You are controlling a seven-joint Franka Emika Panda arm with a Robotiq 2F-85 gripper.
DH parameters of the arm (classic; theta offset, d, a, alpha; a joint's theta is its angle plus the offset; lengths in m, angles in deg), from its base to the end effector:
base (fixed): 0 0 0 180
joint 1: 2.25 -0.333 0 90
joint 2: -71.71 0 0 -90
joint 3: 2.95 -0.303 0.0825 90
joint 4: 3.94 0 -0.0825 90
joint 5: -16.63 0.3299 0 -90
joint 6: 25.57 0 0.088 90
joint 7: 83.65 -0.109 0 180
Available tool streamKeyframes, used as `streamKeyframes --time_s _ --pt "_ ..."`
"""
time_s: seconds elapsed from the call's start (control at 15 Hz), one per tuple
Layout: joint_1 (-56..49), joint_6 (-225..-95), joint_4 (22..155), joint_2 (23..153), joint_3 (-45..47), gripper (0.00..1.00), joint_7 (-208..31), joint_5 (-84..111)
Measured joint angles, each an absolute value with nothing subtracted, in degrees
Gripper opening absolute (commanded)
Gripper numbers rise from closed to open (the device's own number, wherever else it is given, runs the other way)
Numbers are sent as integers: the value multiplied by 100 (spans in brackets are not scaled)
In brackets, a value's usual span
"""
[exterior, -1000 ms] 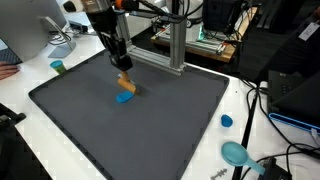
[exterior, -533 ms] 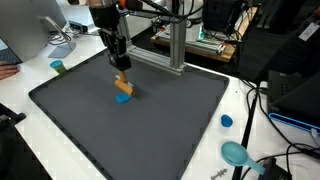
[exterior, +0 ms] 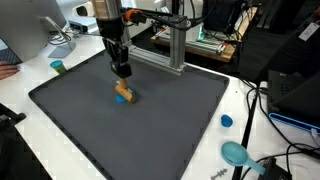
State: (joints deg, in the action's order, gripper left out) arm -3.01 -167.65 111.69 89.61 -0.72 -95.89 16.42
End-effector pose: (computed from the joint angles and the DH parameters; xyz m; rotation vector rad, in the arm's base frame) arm 0.5707 -0.0135 0.3340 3.1112 -0.3653 0.2356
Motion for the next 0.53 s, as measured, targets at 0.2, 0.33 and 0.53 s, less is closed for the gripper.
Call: streamKeyframes --time_s 0.2,0.33,0.53 --pt "-338 -16948 11216 8961 -28 22 -9727 1572" --pt "-376 -16945 11217 8966 -9 22 -9823 1517" --pt "-386 -16959 11215 8975 -3 22 -9840 1514"
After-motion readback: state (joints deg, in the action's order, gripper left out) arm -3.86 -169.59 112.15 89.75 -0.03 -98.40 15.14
